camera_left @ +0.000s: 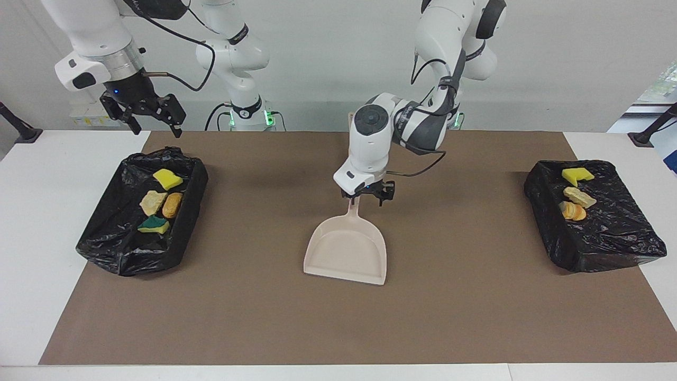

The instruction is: Sweep and dump trash in bin

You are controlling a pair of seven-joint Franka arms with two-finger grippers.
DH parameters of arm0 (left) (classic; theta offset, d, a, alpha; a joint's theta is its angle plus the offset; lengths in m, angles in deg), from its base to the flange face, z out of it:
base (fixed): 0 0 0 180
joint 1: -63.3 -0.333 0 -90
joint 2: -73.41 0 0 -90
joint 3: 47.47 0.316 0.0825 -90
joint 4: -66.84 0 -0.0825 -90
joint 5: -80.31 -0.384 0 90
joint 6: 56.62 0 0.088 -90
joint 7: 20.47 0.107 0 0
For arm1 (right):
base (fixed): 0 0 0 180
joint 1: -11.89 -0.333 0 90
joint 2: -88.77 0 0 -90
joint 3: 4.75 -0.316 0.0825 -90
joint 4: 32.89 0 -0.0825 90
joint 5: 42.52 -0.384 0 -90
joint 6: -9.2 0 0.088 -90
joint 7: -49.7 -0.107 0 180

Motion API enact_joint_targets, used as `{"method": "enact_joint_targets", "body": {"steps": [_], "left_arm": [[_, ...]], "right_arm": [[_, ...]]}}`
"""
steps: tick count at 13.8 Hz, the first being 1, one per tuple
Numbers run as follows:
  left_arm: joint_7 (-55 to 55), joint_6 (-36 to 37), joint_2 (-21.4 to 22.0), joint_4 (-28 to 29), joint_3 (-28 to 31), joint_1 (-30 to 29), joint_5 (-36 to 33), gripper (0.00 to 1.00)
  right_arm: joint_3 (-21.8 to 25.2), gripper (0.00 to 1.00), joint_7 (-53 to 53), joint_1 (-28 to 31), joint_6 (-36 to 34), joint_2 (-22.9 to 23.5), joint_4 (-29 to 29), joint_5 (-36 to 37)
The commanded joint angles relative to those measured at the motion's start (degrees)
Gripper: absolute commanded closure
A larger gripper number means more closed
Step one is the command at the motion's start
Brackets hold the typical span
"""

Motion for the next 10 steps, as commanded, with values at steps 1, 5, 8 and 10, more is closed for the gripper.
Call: {"method": "enact_joint_targets", "body": {"steps": [1, 5, 8, 10], "left_arm": [[1.10, 4.12, 6.27, 2.09, 0.16, -4.12, 0.94, 0.00], [9.77, 5.62, 15.93, 8.23, 0.43, -11.50, 0.76, 0.00], [19.61, 10.88, 22.97, 11.23, 0.43, -16.95, 0.50, 0.00], [25.16, 14.05, 26.14, 11.24, 0.43, -20.47, 0.32, 0.00]], "right_arm": [[-0.58, 0.00, -1.03, 0.49, 0.03, -1.03, -1.16, -1.12], [-0.67, 0.00, -1.03, 0.32, -0.23, -1.03, -1.16, -1.12], [-0.58, 0.00, -0.86, 0.32, -0.15, -1.03, -1.07, -0.94], [-0.67, 0.00, -0.86, 0.32, -0.15, -1.03, -1.08, -0.94]]}}
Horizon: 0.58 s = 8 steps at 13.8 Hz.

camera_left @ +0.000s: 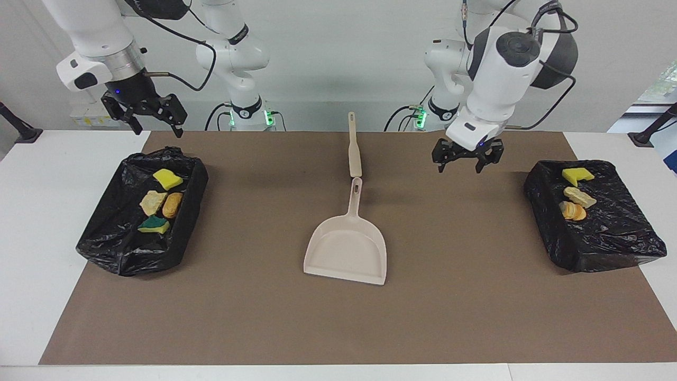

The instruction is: Sweep and dump trash in bin

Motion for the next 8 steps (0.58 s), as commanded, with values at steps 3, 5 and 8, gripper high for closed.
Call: {"method": "enact_joint_targets", "body": {"steps": [3, 5, 8], "left_arm": [[14.61, 4.48, 8.24, 2.29, -0.37, -8.46, 0.33, 0.00], [15.25, 7.36, 7.64, -1.99, -0.37, -9.87, 0.15, 0.00], [15.34, 10.71, 5.79, -7.89, -0.28, -9.88, -0.02, 0.00]], "right_arm": [[-0.43, 0.00, -0.86, 0.38, -0.10, -1.03, -1.04, -0.91], [-0.52, 0.00, -0.86, 0.38, -0.10, -1.03, -0.96, -0.91], [-0.52, 0.00, -0.86, 0.47, -0.10, -1.03, -1.04, -0.91]]}}
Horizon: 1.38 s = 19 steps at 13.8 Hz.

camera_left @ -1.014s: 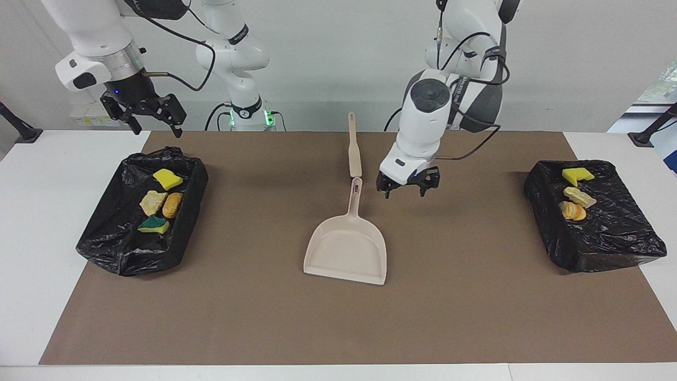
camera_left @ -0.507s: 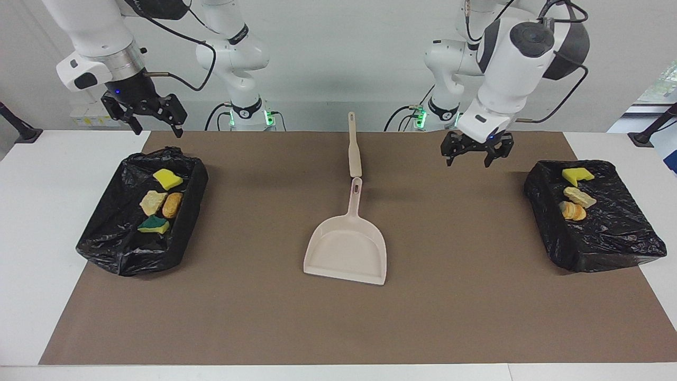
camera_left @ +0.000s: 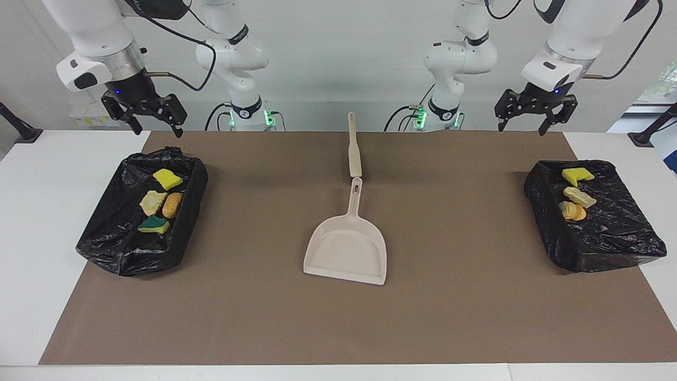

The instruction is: Sweep and dump trash in bin

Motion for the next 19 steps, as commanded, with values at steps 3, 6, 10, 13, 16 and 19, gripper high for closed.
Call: {"method": "enact_joint_targets", "body": {"steps": [3, 6, 10, 13, 16, 19], "left_arm": [[0.79, 6.99, -5.38, -10.31, -0.08, -0.47, 0.33, 0.00], [1.58, 7.53, -4.18, -9.11, -0.16, -2.66, 0.78, 0.00], [1.75, 6.05, -2.50, -5.85, 0.36, -3.54, 0.95, 0.00], [1.41, 6.04, -3.72, -7.16, 0.36, -3.90, 1.91, 0.00], [1.32, 6.31, -5.14, -9.19, 0.45, -3.90, 2.62, 0.00], [0.97, 5.25, -4.96, -9.10, 0.36, -3.98, 2.18, 0.00]], "right_arm": [[-0.51, 0.00, -0.86, 0.38, -0.10, -1.03, -1.04, -0.91], [-0.51, 0.00, -0.86, 0.38, -0.10, -1.03, -0.96, -0.91], [-0.43, 0.00, -0.86, 0.38, -0.10, -1.03, -1.04, -0.91], [-0.51, 0.00, -0.86, 0.47, -0.10, -1.03, -1.04, -0.91], [-0.43, 0.00, -0.86, 0.38, -0.10, -1.03, -1.04, -0.91], [-0.43, 0.00, -0.86, 0.38, -0.10, -1.03, -1.04, -0.91]]}}
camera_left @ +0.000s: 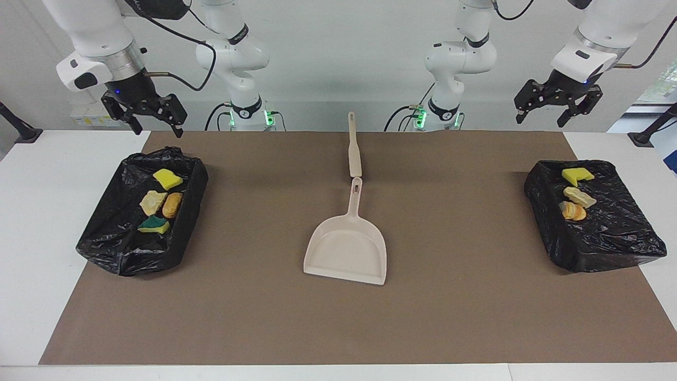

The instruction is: Sweep and dump trash in bin

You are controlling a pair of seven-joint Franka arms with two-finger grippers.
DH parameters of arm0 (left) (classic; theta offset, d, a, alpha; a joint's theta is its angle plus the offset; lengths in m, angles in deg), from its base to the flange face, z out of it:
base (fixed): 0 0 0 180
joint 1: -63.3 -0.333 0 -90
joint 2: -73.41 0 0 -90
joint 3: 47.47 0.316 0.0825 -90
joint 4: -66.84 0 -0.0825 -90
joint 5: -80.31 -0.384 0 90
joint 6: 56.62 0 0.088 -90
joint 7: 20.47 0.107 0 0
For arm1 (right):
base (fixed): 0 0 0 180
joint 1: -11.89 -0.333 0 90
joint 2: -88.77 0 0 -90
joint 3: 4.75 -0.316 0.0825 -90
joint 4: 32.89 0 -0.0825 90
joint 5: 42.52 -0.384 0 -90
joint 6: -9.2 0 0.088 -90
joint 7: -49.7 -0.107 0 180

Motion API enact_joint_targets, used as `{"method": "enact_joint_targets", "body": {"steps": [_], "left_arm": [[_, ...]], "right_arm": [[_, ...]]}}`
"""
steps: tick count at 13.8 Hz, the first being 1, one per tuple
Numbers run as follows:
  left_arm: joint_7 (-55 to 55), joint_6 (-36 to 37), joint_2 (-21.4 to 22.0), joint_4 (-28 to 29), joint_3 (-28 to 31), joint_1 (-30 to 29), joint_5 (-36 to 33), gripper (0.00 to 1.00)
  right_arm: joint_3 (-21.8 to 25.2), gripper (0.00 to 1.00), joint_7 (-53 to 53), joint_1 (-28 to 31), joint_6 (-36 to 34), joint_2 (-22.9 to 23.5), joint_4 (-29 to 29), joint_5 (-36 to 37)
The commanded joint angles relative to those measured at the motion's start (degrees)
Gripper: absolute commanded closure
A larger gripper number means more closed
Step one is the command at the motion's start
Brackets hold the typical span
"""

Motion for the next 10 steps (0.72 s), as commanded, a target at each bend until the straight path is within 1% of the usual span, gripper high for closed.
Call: {"method": "enact_joint_targets", "body": {"steps": [1, 10], "left_arm": [[0.21, -0.84, -0.47, -1.13, -0.43, -0.98, 0.66, 0.00], [0.91, -0.76, -0.03, -0.52, -0.34, -0.98, 0.57, 0.00]], "right_arm": [[-0.51, 0.00, -0.86, 0.38, -0.10, -1.03, -1.04, -0.91], [-0.51, 0.00, -0.86, 0.38, -0.10, -1.03, -1.04, -0.91]]}}
